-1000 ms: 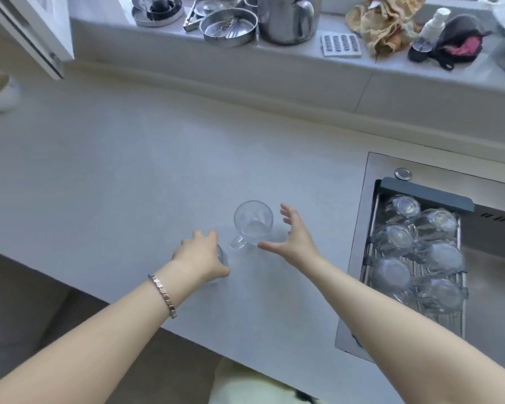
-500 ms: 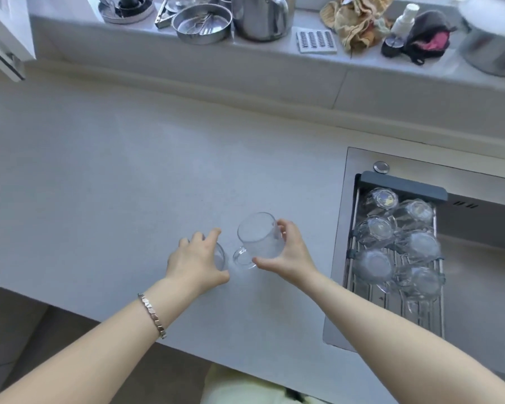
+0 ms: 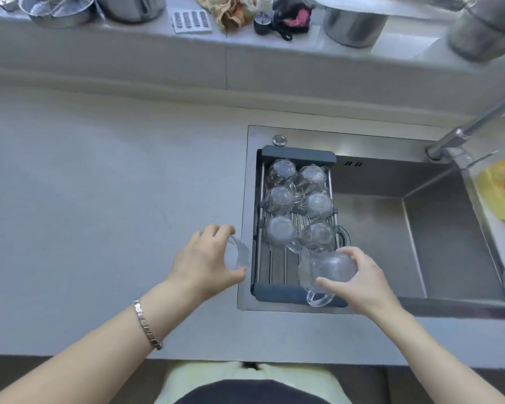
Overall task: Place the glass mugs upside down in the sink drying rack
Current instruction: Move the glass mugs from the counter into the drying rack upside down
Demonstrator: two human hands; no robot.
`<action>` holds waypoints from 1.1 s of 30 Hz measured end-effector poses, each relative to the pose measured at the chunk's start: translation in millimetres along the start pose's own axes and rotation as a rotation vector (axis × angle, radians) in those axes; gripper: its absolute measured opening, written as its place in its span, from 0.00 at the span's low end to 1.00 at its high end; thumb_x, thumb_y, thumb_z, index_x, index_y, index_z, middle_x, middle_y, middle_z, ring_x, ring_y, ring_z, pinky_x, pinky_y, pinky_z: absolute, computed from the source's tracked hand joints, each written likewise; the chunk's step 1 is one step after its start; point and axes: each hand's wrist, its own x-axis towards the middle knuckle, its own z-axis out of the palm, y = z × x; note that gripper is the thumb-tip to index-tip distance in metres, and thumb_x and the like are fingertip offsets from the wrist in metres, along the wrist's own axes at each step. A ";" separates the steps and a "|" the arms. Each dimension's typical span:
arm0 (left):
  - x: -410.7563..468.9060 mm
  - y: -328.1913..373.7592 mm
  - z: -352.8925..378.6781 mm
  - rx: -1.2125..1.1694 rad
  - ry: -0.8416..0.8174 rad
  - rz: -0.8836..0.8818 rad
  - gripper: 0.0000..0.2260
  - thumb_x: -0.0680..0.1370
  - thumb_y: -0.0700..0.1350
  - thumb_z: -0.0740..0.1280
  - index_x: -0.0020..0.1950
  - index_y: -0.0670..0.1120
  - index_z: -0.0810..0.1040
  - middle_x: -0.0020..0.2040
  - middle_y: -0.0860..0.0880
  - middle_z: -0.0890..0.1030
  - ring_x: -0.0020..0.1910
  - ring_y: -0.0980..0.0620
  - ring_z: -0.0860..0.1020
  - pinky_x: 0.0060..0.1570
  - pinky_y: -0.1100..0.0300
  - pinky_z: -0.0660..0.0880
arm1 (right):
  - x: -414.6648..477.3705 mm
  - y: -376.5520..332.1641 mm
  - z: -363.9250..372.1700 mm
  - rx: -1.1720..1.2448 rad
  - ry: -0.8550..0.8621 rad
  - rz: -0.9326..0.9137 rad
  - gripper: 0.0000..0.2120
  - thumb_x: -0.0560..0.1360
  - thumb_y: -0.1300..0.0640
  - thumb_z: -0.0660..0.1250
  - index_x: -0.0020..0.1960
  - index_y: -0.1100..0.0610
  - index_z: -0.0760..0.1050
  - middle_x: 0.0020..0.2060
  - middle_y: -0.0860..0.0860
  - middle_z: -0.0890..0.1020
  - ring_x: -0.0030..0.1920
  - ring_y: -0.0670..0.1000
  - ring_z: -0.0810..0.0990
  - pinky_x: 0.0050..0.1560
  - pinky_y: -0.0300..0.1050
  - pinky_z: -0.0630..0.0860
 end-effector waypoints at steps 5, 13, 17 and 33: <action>-5.4 10.5 6.9 0.044 -0.008 0.000 0.27 0.70 0.55 0.69 0.66 0.51 0.66 0.64 0.51 0.71 0.63 0.47 0.70 0.58 0.54 0.72 | 21.5 -10.0 24.1 -0.071 0.029 0.004 0.30 0.63 0.47 0.74 0.62 0.51 0.68 0.58 0.53 0.73 0.57 0.53 0.74 0.51 0.43 0.69; -10.1 5.6 0.5 0.050 0.035 -0.049 0.27 0.70 0.54 0.69 0.67 0.50 0.66 0.64 0.51 0.71 0.62 0.47 0.70 0.58 0.53 0.73 | 46.9 -23.1 83.7 -0.225 0.056 0.124 0.32 0.66 0.40 0.70 0.62 0.57 0.66 0.60 0.59 0.71 0.61 0.61 0.72 0.54 0.51 0.74; -11.5 4.2 -0.9 0.045 0.046 -0.083 0.27 0.70 0.54 0.69 0.67 0.51 0.66 0.63 0.52 0.71 0.61 0.48 0.70 0.57 0.54 0.74 | 43.6 -18.5 101.2 -0.184 0.094 0.125 0.31 0.68 0.42 0.70 0.63 0.58 0.65 0.61 0.60 0.69 0.61 0.61 0.70 0.56 0.52 0.73; 9.5 59.0 19.3 -0.984 -0.318 -0.178 0.24 0.57 0.58 0.72 0.50 0.54 0.75 0.51 0.47 0.82 0.51 0.50 0.81 0.47 0.49 0.76 | -6.8 -11.5 24.4 0.546 -0.188 -0.408 0.35 0.54 0.55 0.81 0.57 0.41 0.69 0.58 0.46 0.74 0.58 0.36 0.74 0.58 0.26 0.68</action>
